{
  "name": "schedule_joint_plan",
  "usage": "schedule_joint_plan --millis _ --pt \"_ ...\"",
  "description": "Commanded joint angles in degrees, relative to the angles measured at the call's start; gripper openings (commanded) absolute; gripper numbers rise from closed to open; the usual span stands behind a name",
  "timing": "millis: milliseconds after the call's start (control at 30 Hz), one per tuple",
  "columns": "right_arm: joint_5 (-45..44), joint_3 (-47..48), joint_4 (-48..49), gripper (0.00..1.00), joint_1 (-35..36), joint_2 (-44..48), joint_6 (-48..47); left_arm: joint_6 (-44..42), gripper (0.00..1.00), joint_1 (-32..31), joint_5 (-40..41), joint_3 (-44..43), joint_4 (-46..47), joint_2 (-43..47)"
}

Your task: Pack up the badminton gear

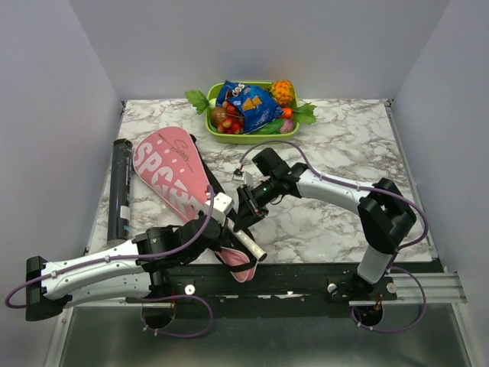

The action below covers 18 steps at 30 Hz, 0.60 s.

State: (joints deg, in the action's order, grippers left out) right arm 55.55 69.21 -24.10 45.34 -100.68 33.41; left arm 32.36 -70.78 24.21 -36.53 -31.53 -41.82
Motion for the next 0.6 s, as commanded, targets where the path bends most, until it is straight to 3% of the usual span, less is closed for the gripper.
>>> schedule_joint_plan --millis 0,333,567 --pt "-3.61 4.88 8.01 0.0 -0.17 -2.84 1.4 0.25 0.0 -3.13 -5.13 -1.87 8.76 -0.1" --pt "-4.31 7.87 6.17 0.04 3.44 -9.53 -1.15 -0.19 0.0 -3.31 -4.78 -3.19 9.82 -1.95" --pt "-2.99 9.71 9.24 0.01 4.84 -13.13 1.31 0.69 0.0 -3.31 -5.22 -3.37 11.05 -2.21"
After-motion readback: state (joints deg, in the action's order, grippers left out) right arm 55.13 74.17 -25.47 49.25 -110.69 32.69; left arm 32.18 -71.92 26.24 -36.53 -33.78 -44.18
